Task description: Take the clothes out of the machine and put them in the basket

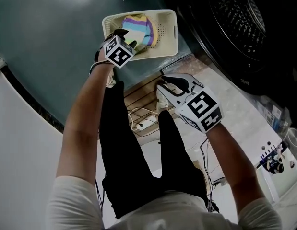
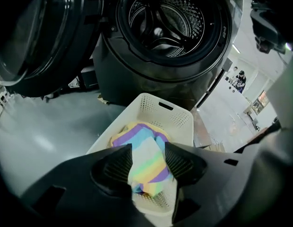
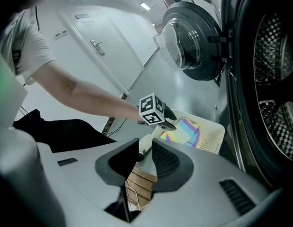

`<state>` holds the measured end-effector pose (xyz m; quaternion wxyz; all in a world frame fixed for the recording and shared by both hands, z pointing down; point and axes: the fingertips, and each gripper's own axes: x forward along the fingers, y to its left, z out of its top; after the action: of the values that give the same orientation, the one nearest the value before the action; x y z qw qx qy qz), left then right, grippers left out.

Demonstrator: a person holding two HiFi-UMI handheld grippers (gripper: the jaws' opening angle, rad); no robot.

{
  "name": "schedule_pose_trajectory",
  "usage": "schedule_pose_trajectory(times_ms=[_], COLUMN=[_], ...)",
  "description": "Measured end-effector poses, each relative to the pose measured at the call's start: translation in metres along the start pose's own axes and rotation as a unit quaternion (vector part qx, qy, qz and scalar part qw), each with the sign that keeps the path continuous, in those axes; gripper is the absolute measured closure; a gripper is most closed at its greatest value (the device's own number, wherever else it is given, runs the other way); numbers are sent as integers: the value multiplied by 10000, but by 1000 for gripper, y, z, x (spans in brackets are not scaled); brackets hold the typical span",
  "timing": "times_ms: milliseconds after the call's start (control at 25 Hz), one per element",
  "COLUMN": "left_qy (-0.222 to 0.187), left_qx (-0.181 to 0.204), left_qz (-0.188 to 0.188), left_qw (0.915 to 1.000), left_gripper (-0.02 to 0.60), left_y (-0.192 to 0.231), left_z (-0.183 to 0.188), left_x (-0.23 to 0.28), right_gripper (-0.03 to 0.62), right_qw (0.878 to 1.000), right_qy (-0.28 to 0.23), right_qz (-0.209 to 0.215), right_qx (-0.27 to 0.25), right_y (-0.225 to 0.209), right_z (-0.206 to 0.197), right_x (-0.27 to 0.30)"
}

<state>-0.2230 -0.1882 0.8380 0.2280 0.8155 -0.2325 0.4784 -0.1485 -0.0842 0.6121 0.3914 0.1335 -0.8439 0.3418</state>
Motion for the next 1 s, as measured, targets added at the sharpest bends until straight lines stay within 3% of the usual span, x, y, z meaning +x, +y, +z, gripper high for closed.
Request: schedule_pose_trajectory(times_ms=[280,560,1000], left_qy=[-187,-496,-1132], left_qx=[-105,-238,-885], left_qz=[101,265,494], left_qw=[9997,9981,9884], left_gripper=[365,365,368], left_y=[-9,-37,-114], left_z=[8,40,83], left_x=[-46,-112,-242], right_gripper=[503,503,503], right_qw=[9996,9979,9940], right_qy=[-224,-467,-880], right_qz=[42,68,-5], right_qx=[-158,-452,-650], right_y=[20,49,94], right_z=[15,30,24], right_x=[-13,-49,-140])
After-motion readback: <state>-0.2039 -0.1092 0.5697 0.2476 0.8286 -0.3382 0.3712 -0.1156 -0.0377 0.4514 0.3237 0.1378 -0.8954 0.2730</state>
